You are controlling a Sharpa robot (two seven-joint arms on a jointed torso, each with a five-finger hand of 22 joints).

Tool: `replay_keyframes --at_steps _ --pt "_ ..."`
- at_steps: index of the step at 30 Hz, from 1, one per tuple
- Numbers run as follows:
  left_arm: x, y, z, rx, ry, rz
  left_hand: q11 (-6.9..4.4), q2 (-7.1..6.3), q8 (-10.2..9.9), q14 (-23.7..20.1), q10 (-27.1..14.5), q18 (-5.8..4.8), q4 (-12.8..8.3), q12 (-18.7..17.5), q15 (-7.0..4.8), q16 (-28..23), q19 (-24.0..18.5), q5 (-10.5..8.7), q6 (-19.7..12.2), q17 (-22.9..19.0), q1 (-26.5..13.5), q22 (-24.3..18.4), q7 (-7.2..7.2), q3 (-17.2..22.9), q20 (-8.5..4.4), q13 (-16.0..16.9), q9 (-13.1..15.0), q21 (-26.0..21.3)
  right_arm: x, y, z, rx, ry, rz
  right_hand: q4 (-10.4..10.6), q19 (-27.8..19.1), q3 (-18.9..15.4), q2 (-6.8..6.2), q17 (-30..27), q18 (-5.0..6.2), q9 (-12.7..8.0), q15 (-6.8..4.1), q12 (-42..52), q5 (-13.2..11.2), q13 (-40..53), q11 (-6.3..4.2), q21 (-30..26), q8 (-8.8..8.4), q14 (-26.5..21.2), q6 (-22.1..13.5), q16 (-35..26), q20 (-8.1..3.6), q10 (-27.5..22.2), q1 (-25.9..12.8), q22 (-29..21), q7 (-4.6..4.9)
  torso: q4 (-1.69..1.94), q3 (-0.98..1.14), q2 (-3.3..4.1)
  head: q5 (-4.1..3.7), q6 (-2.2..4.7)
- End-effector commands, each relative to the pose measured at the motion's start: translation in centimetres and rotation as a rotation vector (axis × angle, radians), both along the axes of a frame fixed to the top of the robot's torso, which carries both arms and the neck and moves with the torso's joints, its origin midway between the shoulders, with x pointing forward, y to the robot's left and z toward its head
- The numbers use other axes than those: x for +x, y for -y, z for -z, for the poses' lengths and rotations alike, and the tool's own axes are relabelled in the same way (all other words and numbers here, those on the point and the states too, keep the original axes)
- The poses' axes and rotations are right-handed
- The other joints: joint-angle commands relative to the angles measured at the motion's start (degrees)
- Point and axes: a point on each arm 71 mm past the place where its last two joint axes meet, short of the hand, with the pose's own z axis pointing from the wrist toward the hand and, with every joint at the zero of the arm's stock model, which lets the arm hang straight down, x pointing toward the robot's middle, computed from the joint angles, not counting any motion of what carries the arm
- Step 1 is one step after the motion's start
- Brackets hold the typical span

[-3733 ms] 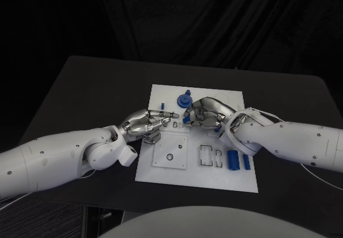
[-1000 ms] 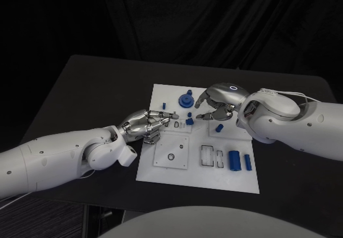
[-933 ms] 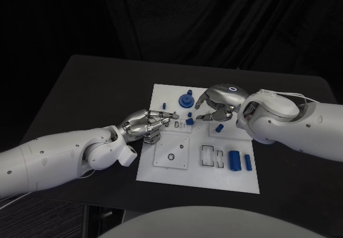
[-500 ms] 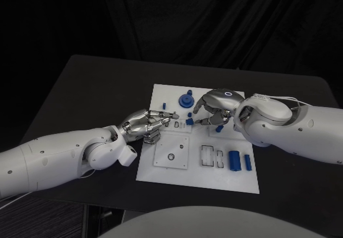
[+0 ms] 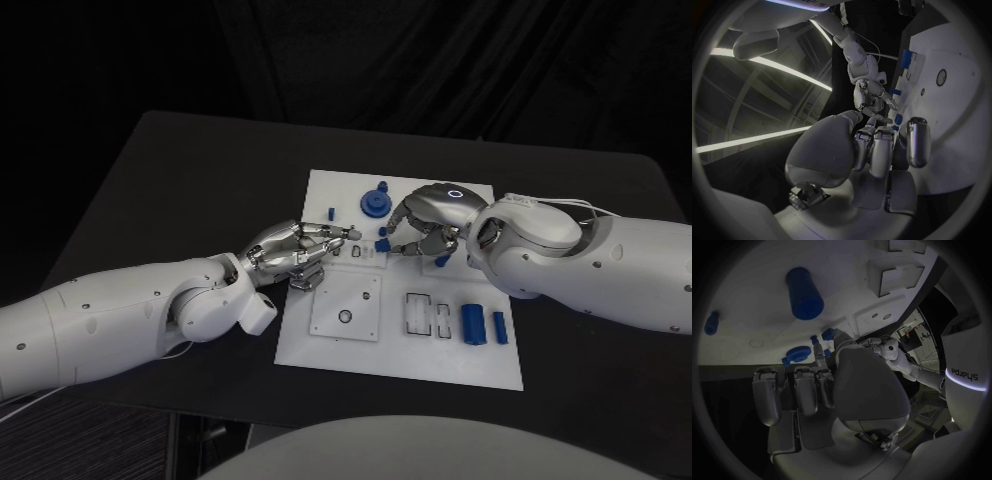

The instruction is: Assemble the parts on the task board

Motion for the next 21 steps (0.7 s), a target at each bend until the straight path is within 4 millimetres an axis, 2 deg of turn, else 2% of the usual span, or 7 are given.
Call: replay_keyframes --at_steps 1,5,21 --pt "-0.11 0.19 -0.06 -0.018 0.001 0.009 0.25 0.39 0.3 6.0 6.0 -0.23 0.0 -0.1 0.47 0.1 -0.1 0.32 0.4 15.1 0.0 5.6 0.07 0.4 -0.13 14.9 0.1 -0.2 -0.08 -0.11 0.2 -0.011 -0.001 -0.01 -0.2 5.9 0.1 -0.07 15.1 -0.89 -0.1 -0.52 0.1 0.4 15.1 -0.45 0.2 -0.36 6.0 -0.5 0.2 -0.34 6.0 0.7 15.0 0.05 -0.04 0.05 0.02 -0.01 -0.01" --pt "-0.13 0.16 -0.05 -0.017 0.0 0.008 0.25 0.39 0.3 6.0 6.0 -0.24 0.0 -0.1 0.47 0.1 -0.1 0.31 0.4 15.1 0.0 5.6 0.08 0.4 -0.12 14.9 0.1 -0.2 -0.02 -0.24 0.29 -0.013 -0.003 -0.013 -0.4 5.9 0.4 0.15 15.1 -0.89 -0.5 -0.65 0.1 2.8 15.1 -0.61 0.2 -0.95 6.0 -0.8 0.2 -0.44 6.0 1.4 15.0 0.02 -0.04 0.03 0.0 -0.03 -0.01" --pt "-0.18 0.12 -0.04 -0.014 -0.003 0.009 0.27 0.37 0.3 6.0 6.0 -0.23 0.0 -0.1 0.49 0.1 -0.1 0.33 0.5 15.1 0.0 5.6 0.09 0.4 -0.11 14.9 0.1 -0.2 0.17 -0.95 0.79 -0.015 -0.009 -0.031 -0.4 5.5 0.6 0.52 15.1 -0.73 -0.5 -0.6 0.1 2.6 15.1 -0.55 -0.3 -0.88 6.0 0.0 0.2 -0.41 6.0 1.4 14.8 -0.02 -0.02 0.0 0.01 -0.03 -0.01"
